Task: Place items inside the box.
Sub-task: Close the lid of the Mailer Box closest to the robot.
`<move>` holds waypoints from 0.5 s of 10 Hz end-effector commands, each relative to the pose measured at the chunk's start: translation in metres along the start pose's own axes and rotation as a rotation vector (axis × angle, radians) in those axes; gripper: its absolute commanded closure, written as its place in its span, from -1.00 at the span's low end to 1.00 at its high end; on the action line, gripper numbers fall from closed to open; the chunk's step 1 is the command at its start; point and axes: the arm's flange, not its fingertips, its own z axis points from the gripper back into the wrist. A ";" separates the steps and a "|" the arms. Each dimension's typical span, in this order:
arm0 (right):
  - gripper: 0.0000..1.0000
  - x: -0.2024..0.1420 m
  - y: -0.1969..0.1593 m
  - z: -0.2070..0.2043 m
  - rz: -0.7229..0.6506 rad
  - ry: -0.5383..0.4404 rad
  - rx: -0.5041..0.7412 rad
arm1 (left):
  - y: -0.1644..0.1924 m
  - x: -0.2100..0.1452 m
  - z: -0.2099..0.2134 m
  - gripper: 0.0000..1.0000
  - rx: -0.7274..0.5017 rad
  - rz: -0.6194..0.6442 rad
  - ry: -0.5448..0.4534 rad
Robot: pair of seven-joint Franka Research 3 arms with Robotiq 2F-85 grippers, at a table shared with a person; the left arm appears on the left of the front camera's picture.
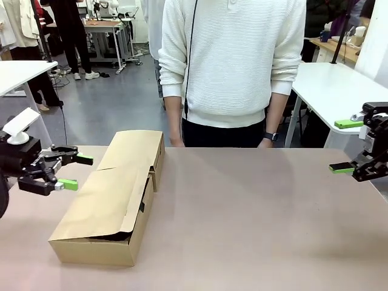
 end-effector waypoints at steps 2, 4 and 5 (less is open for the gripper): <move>-1.00 0.000 0.003 0.003 -0.002 0.008 0.000 | -0.017 -0.024 -0.049 -1.00 0.094 -0.027 -0.021; -1.00 0.000 0.003 0.003 -0.002 0.008 0.000 | -0.027 -0.039 -0.066 -1.00 0.083 -0.058 0.019; -1.00 0.000 0.003 0.003 -0.002 0.008 0.000 | -0.034 -0.046 -0.073 -1.00 0.077 -0.082 0.039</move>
